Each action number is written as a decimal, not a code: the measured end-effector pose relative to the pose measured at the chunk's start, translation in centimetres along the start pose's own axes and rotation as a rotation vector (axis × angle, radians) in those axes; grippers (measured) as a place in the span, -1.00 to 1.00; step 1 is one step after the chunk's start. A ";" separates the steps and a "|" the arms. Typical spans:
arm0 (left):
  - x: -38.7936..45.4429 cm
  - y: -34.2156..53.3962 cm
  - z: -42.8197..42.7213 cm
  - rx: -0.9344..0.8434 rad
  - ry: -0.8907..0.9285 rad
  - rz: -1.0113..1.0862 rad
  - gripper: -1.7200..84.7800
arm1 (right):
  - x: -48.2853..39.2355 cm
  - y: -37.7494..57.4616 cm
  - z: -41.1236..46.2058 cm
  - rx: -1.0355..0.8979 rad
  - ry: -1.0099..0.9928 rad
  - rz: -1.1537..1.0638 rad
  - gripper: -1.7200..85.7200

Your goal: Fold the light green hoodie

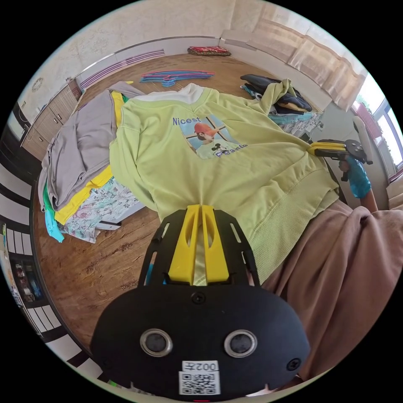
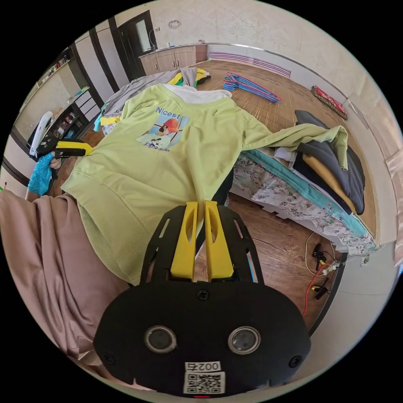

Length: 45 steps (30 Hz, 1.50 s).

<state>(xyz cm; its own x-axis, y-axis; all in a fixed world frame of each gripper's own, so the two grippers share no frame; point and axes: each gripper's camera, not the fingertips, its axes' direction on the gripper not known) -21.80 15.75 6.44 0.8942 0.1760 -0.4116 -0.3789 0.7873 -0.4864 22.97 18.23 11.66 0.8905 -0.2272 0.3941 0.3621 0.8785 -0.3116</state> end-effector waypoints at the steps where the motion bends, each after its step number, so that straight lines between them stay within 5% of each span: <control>1: 0.0 0.0 0.0 0.002 -0.001 -0.004 -0.98 | -0.1 0.0 0.0 0.005 0.005 -0.006 -0.86; 11: -0.6 -1.0 0.1 0.039 0.011 -0.050 -0.95 | -0.2 -2.1 -0.5 0.109 -0.066 -0.015 -0.78; 31: -0.3 -1.3 1.7 0.026 0.003 -0.037 -0.97 | -1.1 -6.4 3.4 0.025 -0.003 -0.074 -0.84; 38: -3.5 -3.2 -1.4 0.126 -0.078 -0.055 -0.95 | 1.1 -12.7 1.8 0.157 0.049 -0.142 -0.84; 45: -6.6 -10.0 -0.7 0.303 -0.051 -0.075 -0.94 | 3.9 -20.6 4.7 0.346 0.008 0.012 -0.94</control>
<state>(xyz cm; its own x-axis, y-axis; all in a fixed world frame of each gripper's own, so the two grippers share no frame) -24.07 6.34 13.48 0.9306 0.1345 -0.3406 -0.2303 0.9381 -0.2588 17.71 1.24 23.71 0.8969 -0.2180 0.3848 0.2377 0.9713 -0.0037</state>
